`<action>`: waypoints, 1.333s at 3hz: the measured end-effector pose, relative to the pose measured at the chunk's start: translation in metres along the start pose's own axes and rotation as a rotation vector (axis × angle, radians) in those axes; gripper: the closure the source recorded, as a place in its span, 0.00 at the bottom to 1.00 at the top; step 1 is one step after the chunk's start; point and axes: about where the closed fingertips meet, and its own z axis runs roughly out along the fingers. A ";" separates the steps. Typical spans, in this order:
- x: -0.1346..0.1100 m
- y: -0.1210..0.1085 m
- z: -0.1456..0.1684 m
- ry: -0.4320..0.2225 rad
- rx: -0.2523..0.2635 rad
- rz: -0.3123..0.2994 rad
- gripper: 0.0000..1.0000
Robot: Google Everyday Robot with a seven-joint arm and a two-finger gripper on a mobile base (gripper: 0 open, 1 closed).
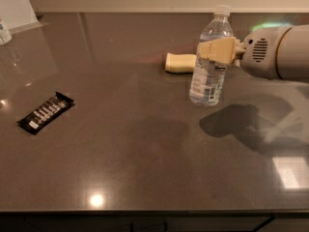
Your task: Place blue plastic bottle upright
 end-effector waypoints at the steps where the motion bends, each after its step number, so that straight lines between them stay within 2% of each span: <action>1: -0.003 0.000 -0.001 0.062 0.029 -0.092 1.00; 2: -0.009 0.000 -0.001 0.136 0.058 -0.185 1.00; 3: -0.017 0.002 0.001 0.199 0.060 -0.304 1.00; 4: -0.025 0.006 0.001 0.252 0.052 -0.397 1.00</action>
Offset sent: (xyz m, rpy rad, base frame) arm -0.0112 -0.0038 -0.0146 -0.1449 -0.3927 0.1436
